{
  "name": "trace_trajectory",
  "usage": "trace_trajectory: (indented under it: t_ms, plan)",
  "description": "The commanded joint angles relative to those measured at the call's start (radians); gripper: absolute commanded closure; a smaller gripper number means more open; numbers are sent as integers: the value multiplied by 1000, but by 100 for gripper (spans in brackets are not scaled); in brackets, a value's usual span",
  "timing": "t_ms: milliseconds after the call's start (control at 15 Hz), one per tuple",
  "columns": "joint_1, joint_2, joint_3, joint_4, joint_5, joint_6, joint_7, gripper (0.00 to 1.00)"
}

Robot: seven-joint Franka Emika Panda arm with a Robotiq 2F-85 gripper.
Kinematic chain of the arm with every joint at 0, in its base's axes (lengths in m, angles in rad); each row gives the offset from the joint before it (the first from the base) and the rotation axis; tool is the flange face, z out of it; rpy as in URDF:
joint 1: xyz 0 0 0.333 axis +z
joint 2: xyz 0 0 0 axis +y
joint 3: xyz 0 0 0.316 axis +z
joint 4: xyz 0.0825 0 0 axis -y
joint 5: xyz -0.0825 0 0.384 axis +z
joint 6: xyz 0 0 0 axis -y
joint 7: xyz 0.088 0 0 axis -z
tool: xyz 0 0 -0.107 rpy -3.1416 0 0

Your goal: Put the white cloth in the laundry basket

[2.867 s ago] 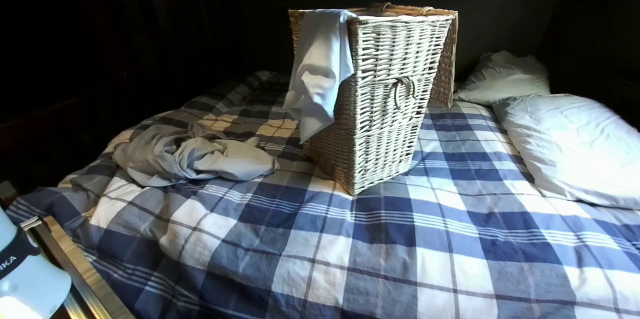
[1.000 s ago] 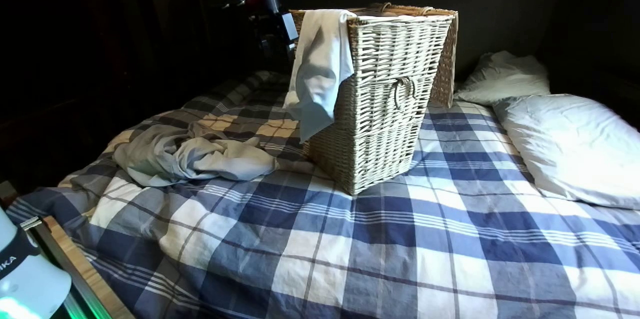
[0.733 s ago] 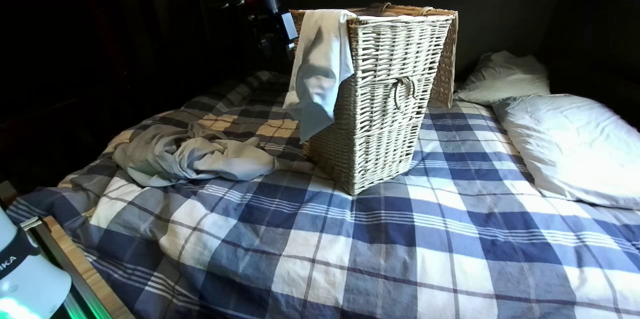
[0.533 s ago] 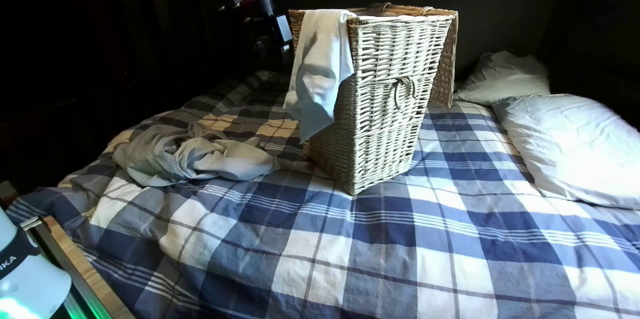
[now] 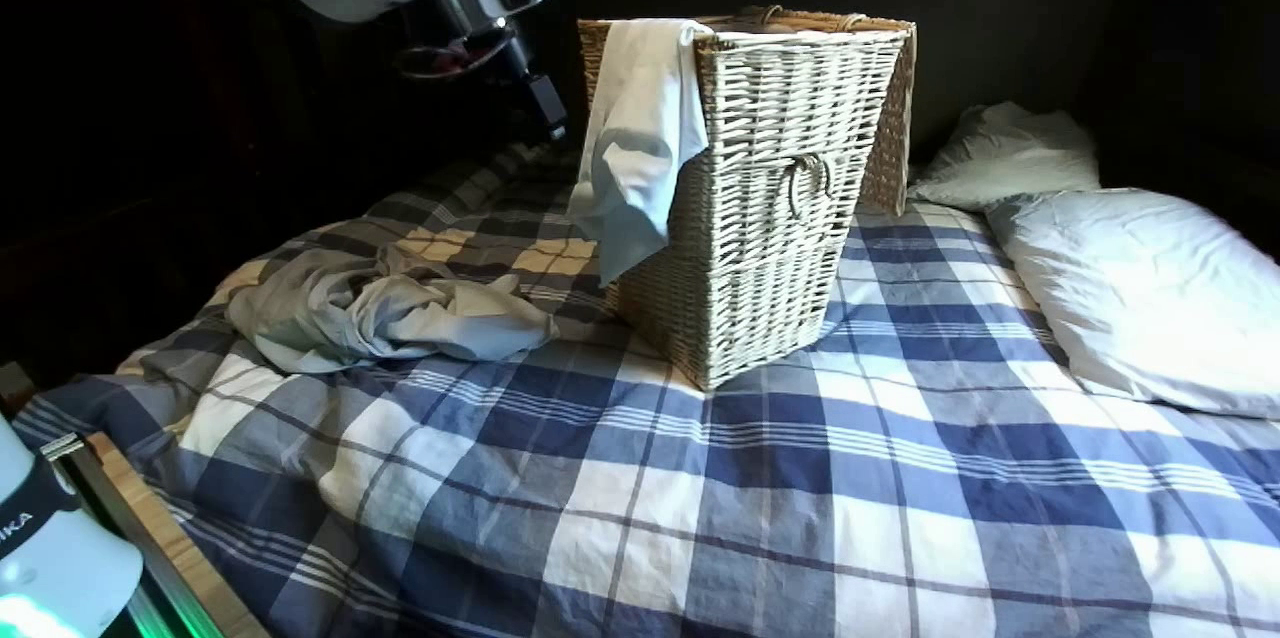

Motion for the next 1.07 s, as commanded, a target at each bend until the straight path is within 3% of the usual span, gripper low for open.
trace_trajectory:
  t_ms: [0,200,400,1000]
  plan:
    - [-14,39,10,-51,-190,146,240,0]
    - [-2,79,-2,-41,-371,206,449,0]
    - [6,122,3,-10,-521,182,621,0]
    - [54,223,7,63,-751,142,925,0]
